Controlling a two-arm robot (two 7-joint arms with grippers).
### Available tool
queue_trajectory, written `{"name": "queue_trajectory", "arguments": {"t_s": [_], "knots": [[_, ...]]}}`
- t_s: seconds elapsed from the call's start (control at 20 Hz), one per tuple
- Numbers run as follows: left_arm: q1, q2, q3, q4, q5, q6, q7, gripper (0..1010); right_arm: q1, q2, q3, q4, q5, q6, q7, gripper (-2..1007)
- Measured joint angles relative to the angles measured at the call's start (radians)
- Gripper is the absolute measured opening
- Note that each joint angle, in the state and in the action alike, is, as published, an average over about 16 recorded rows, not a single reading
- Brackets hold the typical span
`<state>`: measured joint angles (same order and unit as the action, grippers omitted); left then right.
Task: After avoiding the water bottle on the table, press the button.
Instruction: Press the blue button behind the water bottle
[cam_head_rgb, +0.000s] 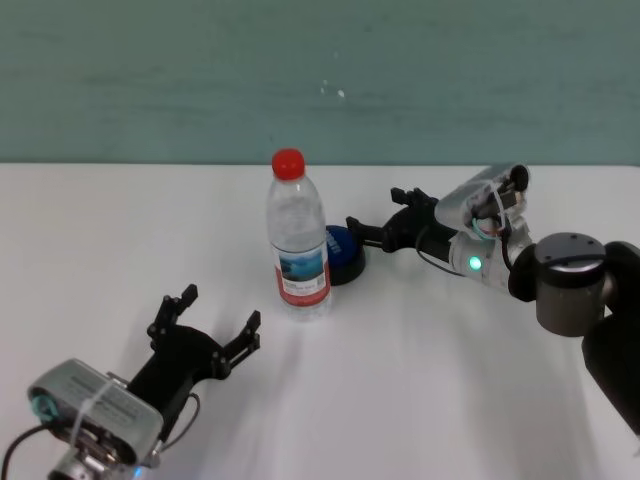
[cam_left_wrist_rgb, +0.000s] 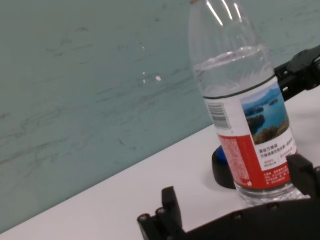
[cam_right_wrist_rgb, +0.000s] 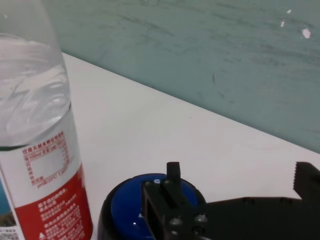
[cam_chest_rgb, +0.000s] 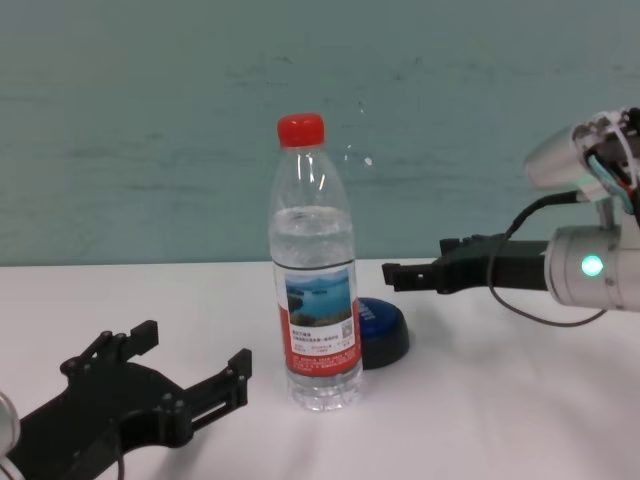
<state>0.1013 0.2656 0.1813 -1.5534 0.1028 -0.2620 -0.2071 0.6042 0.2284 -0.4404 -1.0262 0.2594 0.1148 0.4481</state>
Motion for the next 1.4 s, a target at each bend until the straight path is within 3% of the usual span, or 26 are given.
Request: {"name": "queue_trajectory", "arguments": {"t_s": [1.4], "knots": [[0.0,0.0,0.0,0.0,0.0,0.0,0.0,1000,0.03,-0.042,-0.009,0.089,-0.041,-0.013,0.006,1004]]}}
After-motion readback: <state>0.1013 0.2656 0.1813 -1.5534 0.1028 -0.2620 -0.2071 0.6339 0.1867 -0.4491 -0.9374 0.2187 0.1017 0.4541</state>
